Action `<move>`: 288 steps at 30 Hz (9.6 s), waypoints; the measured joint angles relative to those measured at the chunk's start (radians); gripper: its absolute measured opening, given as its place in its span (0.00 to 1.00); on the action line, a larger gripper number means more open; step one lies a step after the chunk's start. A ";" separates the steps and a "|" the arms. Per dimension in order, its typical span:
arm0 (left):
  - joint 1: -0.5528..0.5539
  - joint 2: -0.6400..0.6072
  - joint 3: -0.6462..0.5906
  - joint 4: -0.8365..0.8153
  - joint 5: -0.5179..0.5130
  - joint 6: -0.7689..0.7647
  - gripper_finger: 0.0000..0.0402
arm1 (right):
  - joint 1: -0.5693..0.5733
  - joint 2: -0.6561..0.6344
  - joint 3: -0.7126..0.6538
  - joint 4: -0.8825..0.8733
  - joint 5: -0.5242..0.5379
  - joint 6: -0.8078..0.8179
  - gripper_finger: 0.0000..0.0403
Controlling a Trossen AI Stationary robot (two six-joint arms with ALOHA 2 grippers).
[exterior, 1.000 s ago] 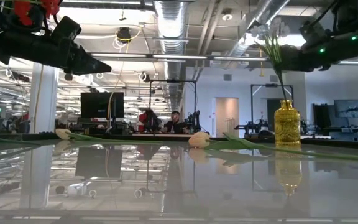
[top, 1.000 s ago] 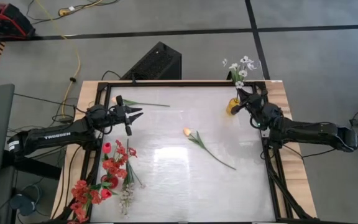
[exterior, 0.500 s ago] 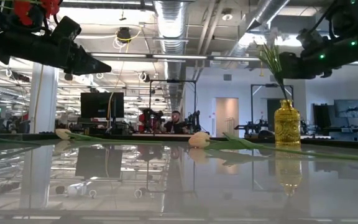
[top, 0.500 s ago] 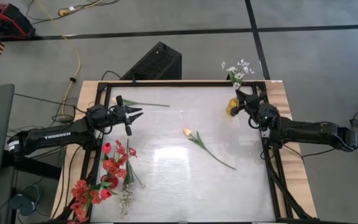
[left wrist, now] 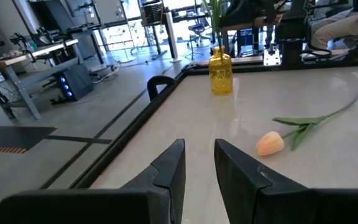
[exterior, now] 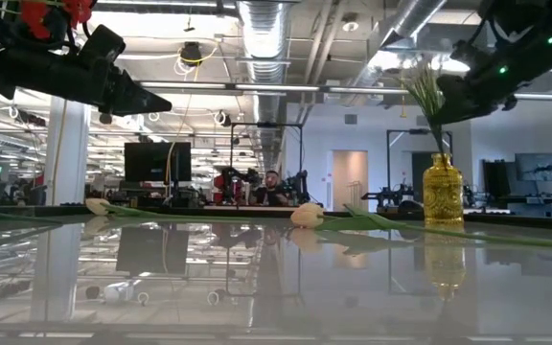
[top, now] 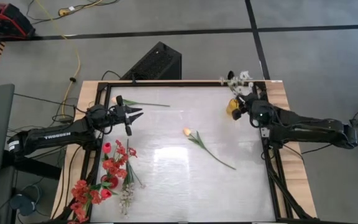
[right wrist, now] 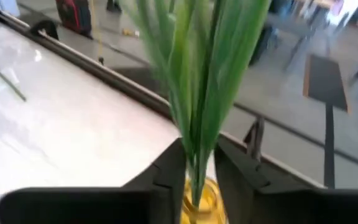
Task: Sort flowers into vase by color
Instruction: Put the right white flowers into the yellow vase, then put the white flowers into the yellow vase
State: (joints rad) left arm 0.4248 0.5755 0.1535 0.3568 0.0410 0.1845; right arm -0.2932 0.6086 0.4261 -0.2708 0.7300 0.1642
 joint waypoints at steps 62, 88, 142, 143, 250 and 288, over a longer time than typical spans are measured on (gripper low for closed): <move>0.000 0.000 0.000 -0.009 0.011 -0.082 0.19 | 0.466 1.490 0.866 0.665 -0.781 -0.738 0.66; -0.005 0.353 0.969 -1.480 -0.033 -0.048 0.20 | 0.469 1.472 1.249 -0.398 -0.836 -0.732 0.66; -0.383 0.623 0.597 -1.415 -0.027 0.758 0.48 | 0.624 1.408 1.233 -0.653 -0.806 -0.240 0.66; -0.395 0.630 0.589 -1.389 -0.024 0.752 0.48 | 0.624 1.408 1.233 -0.652 -0.806 -0.240 0.66; -0.098 0.505 1.033 -0.738 0.168 0.316 0.00 | 0.195 1.114 0.934 0.905 -0.778 -0.580 0.54; -0.118 0.530 1.033 -0.739 0.157 0.335 0.02 | 0.190 1.113 0.936 0.839 -0.757 -0.605 0.14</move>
State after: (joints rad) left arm 0.3065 1.1053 1.1862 -0.3820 0.1981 0.5194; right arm -0.1034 1.7218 1.3621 0.5686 -0.0273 -0.4413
